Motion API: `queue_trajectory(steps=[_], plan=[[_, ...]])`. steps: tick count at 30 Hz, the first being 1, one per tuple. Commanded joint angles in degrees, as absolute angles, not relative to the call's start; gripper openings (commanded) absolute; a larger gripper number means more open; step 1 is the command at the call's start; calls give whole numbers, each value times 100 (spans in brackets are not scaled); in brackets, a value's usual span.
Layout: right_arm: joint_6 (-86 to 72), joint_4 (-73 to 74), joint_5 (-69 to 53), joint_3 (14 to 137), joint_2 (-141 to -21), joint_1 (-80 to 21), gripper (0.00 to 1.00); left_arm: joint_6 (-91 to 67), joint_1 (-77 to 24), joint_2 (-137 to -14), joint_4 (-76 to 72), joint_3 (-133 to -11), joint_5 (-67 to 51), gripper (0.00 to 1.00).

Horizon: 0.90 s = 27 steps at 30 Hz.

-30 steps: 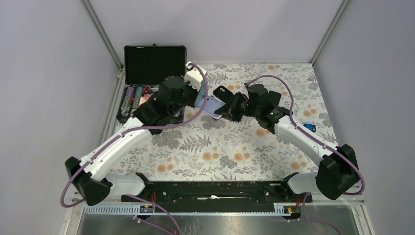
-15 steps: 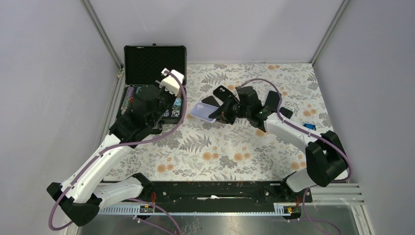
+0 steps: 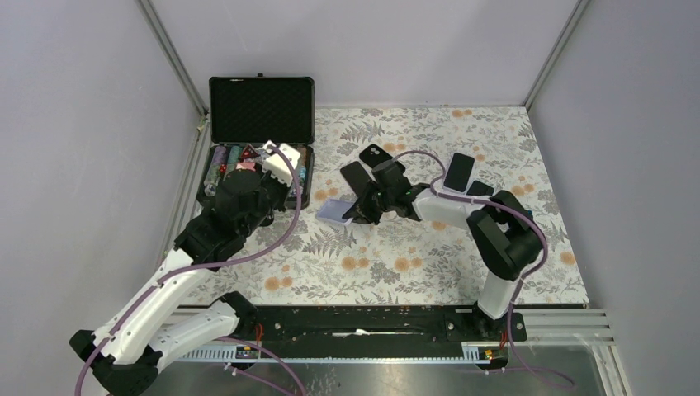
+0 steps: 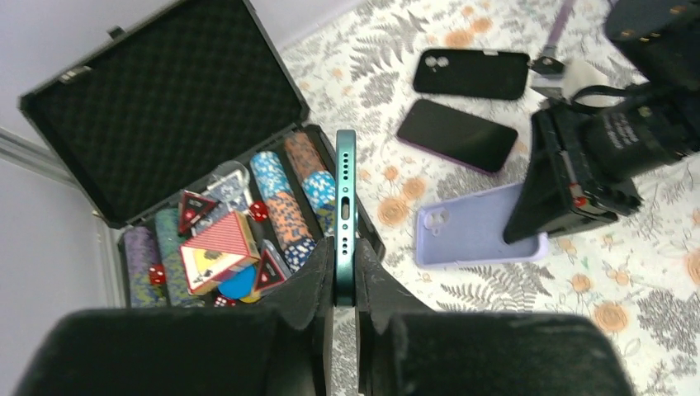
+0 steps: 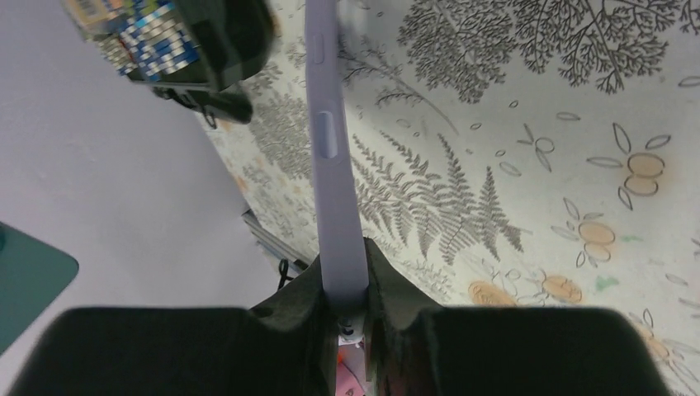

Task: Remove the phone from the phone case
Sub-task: Place the phone case at the center of the board.

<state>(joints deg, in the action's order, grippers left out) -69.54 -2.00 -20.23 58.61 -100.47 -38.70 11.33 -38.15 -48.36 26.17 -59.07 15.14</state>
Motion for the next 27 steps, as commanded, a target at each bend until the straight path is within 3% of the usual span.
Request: queue_trajectory(steps=[1,5,10,14,21,27], plan=[[-7040,-181,-1738,6387,-10515,-4065,8,937,-3796,-4667,2317,-5680,1110,0],[-6853,45,-1720,6514,-10785,-4067,35,1223,-3797,-4719,2399,-5514,497,0],[-6472,283,-1484,6175,-10237,-4041,69,1637,-3844,-4902,2361,-5253,510,0],[-6217,419,-1458,5923,-9822,-3947,85,1988,-3972,-5014,2355,-5045,679,0],[-6100,650,-1178,5372,-9095,-3627,89,2674,-4227,-5402,2504,-4901,881,0],[-6198,618,-1619,4659,-8619,-2620,83,3543,-4768,-5874,2129,-4506,1088,0]])
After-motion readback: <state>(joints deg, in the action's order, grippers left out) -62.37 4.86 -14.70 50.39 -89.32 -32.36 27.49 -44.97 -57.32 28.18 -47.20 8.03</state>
